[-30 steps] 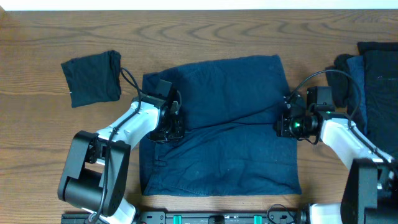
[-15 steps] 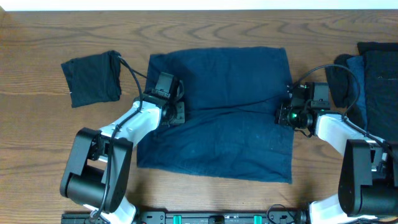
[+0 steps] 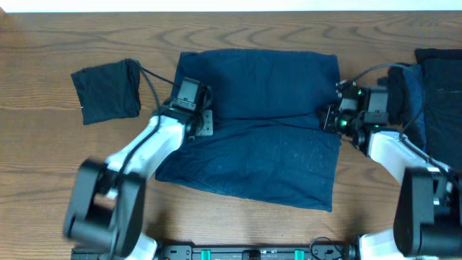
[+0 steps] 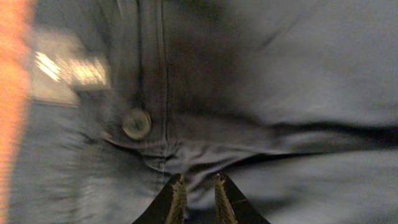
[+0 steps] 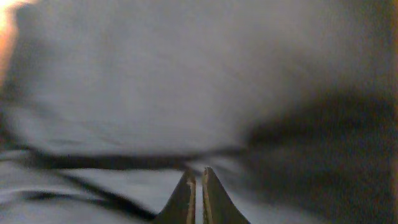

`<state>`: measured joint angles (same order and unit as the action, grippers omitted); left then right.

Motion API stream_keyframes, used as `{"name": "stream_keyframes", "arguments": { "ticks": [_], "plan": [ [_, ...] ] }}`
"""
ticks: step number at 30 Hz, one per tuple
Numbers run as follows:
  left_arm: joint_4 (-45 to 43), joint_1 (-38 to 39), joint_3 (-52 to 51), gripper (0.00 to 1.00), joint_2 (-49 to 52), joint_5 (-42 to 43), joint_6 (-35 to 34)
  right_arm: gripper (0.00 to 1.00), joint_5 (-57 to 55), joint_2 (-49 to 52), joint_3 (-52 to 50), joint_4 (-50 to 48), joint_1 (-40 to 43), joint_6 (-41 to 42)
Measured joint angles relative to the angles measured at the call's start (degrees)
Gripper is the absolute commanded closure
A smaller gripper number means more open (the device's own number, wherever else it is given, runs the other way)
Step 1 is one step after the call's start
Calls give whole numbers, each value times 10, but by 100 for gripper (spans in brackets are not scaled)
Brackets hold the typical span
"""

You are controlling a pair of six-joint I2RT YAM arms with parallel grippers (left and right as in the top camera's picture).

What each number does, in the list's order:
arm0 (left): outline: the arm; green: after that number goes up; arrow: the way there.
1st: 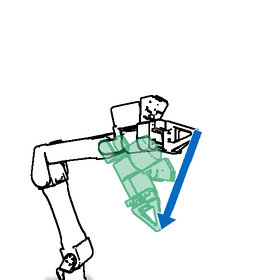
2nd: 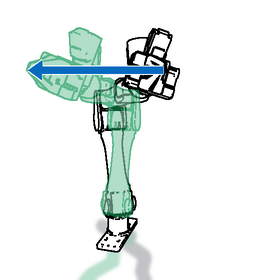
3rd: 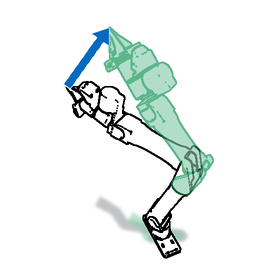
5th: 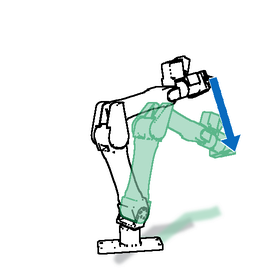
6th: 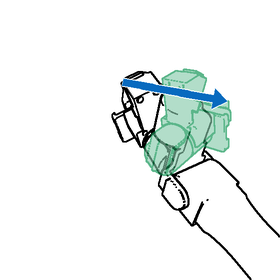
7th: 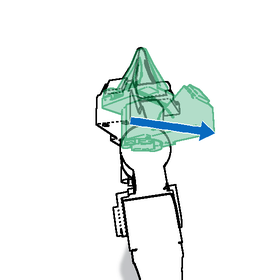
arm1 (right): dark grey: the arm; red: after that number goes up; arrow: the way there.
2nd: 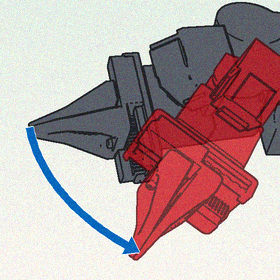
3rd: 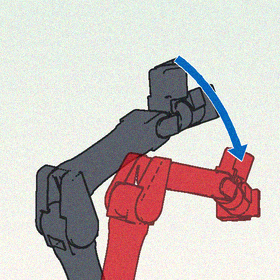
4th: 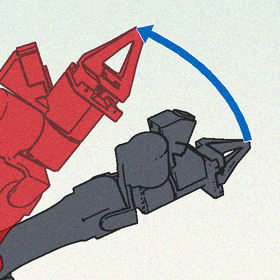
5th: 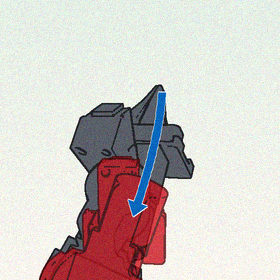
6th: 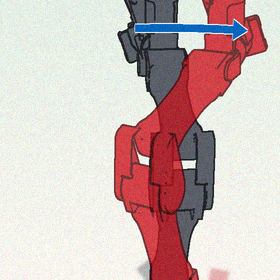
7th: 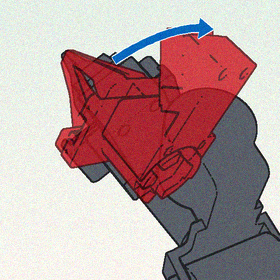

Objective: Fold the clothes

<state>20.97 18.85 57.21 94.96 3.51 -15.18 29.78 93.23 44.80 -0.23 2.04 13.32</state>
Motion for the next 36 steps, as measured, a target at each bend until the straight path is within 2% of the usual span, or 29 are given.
{"name": "stream_keyframes", "arguments": {
  "ticks": [4, 8, 15, 21, 28, 36],
  "plan": [
    [23, 0, 24, 81, -100, -2, 0, 99, 64, -52, 19, -5, -16, 52],
    [55, 0, 33, 81, -133, -5, 0, 99, 89, -54, 23, -6, -70, 94],
    [78, 0, 32, 92, -59, -5, 1, 99, 78, 12, 23, -80, -193, 119],
    [80, 0, 32, 94, 11, -5, 2, 99, 54, 87, 23, -158, -261, 139],
    [82, 0, 32, 94, 78, -5, 2, 99, 33, 167, 23, -133, -274, 193],
    [76, -2, 34, 94, 103, -5, 2, 93, 69, 163, 25, -60, -239, 216]
  ]
}}
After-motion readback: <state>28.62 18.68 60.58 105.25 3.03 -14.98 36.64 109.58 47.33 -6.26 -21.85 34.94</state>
